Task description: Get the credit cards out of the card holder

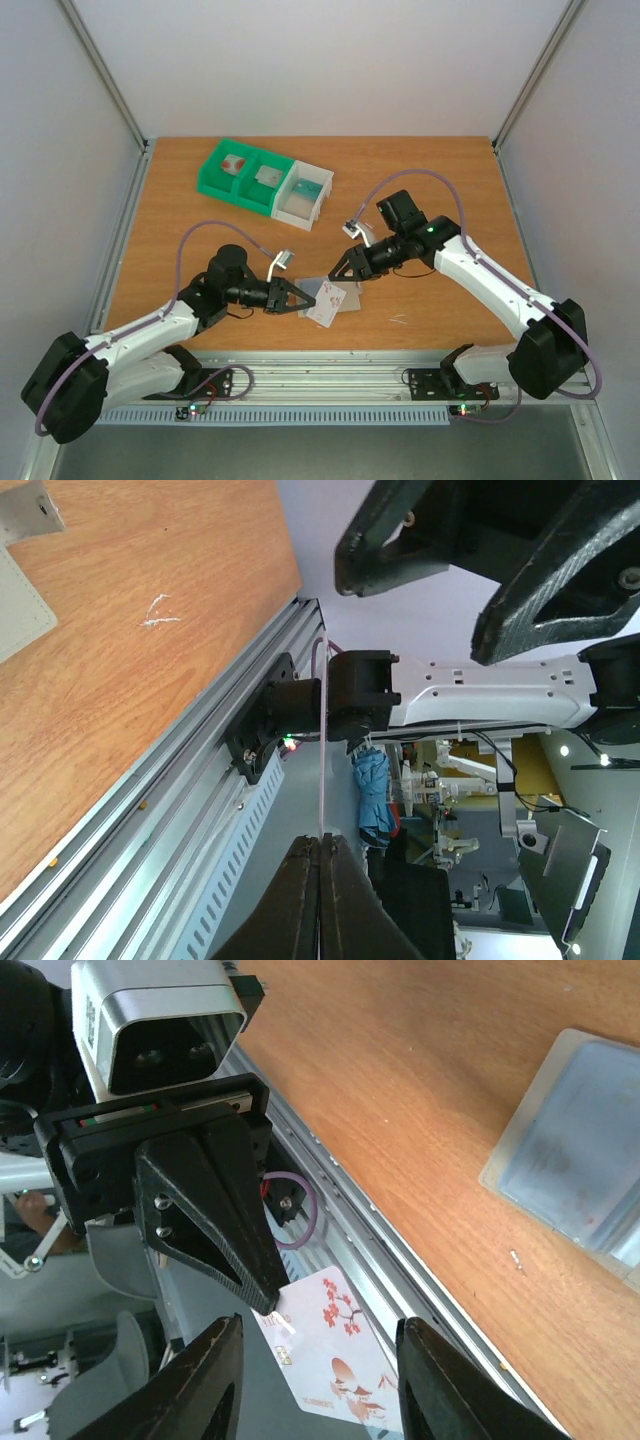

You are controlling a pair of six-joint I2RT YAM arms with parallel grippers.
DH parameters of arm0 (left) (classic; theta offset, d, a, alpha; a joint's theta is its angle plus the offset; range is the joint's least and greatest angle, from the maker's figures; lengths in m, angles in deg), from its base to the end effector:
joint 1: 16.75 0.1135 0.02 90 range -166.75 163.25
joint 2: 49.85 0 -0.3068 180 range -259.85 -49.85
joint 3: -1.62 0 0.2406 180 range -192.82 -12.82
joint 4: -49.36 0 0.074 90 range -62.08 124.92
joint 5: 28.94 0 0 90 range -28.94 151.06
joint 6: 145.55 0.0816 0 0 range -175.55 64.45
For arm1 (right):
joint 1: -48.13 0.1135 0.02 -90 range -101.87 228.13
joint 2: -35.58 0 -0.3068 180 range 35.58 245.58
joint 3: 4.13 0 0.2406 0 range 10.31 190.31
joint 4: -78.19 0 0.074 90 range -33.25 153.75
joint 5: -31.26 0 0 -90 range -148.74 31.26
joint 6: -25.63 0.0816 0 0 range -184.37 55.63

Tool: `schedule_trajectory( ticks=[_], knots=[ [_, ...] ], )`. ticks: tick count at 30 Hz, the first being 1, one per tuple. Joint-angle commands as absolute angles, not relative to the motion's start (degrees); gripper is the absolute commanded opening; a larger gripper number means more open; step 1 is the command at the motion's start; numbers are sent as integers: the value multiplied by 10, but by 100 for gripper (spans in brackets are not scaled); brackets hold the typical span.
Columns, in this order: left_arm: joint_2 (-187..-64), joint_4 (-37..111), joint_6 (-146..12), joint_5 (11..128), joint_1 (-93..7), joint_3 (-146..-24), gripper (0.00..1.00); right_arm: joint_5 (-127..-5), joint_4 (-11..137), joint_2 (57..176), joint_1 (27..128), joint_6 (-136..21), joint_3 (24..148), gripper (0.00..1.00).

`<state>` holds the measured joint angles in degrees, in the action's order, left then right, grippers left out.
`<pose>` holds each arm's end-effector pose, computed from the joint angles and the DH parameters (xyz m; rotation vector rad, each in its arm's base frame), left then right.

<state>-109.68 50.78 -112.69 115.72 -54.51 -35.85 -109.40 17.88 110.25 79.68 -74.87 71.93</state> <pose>0.1186 -0.1760 0.2439 0.4032 2.3137 -1.8950 0.1752 0.1816 0.3075 -1.1964 2.2014 1.2822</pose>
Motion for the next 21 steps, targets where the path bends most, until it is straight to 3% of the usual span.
schedule_trajectory(
  ticks=[1, 4, 13, 21],
  knots=[
    [-1082, 482, -1100, 1176, -550, -378, 0, -1132, 197, 1117, 802, -774, 714, 46],
    [-1076, 483, -1095, 1188, -550, -384, 1, -1139, 193, 1128, 805, -782, 716, 51],
    [-1067, 505, -1105, 1203, -550, -387, 0, -1171, 205, 1149, 816, -787, 712, 51],
    [-1061, 489, -1098, 1205, -550, -397, 0, -1208, 239, 1135, 820, -769, 691, 31]
  ],
)
